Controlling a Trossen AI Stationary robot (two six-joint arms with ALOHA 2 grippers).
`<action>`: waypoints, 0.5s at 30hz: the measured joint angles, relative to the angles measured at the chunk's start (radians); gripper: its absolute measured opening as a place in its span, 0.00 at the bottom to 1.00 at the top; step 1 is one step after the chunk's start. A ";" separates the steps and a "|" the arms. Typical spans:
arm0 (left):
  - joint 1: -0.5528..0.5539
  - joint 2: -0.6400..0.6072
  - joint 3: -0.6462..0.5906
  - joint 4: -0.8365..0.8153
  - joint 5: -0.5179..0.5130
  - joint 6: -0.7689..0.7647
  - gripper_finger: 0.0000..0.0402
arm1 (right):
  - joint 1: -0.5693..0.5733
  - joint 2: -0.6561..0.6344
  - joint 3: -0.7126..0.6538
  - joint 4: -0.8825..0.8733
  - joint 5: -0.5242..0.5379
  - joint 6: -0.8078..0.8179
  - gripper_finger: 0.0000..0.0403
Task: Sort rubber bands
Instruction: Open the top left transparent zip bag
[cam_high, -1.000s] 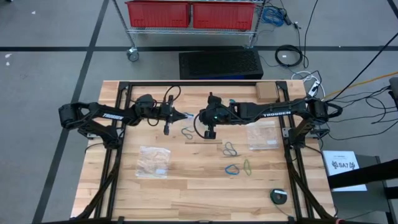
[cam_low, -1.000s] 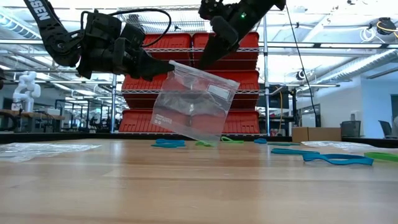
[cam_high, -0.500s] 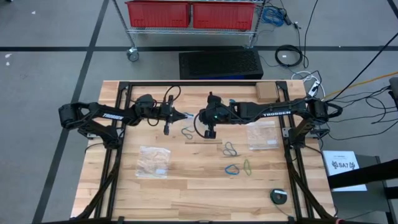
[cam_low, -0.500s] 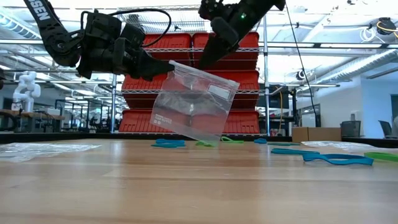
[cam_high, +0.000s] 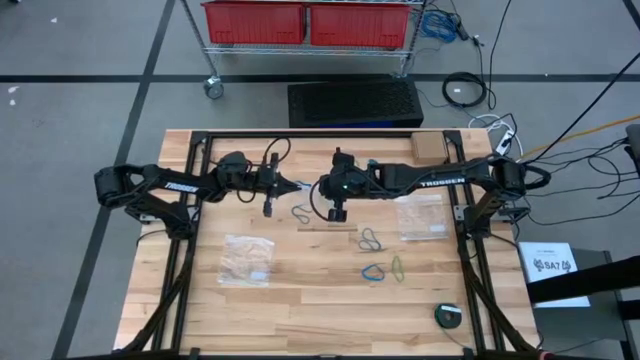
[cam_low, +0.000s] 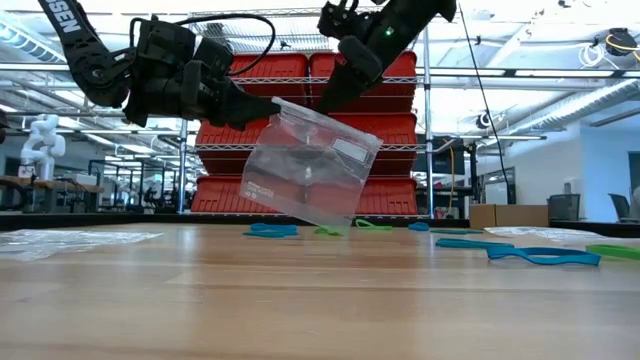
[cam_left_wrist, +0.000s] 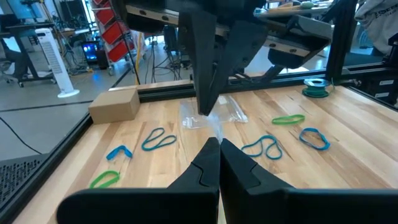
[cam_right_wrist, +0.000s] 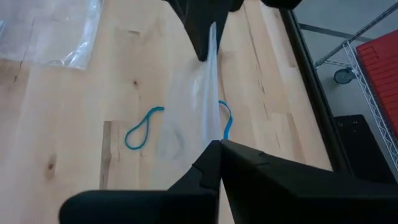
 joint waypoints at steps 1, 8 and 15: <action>0.000 0.000 0.000 0.000 0.000 0.000 0.00 | 0.000 0.004 0.000 0.000 -0.002 0.000 0.00; 0.000 0.000 0.000 0.000 0.000 0.000 0.00 | 0.004 0.049 0.000 -0.004 -0.030 0.013 0.00; 0.000 0.000 0.000 -0.004 0.000 0.000 0.00 | 0.019 0.013 0.000 0.001 -0.029 0.073 0.00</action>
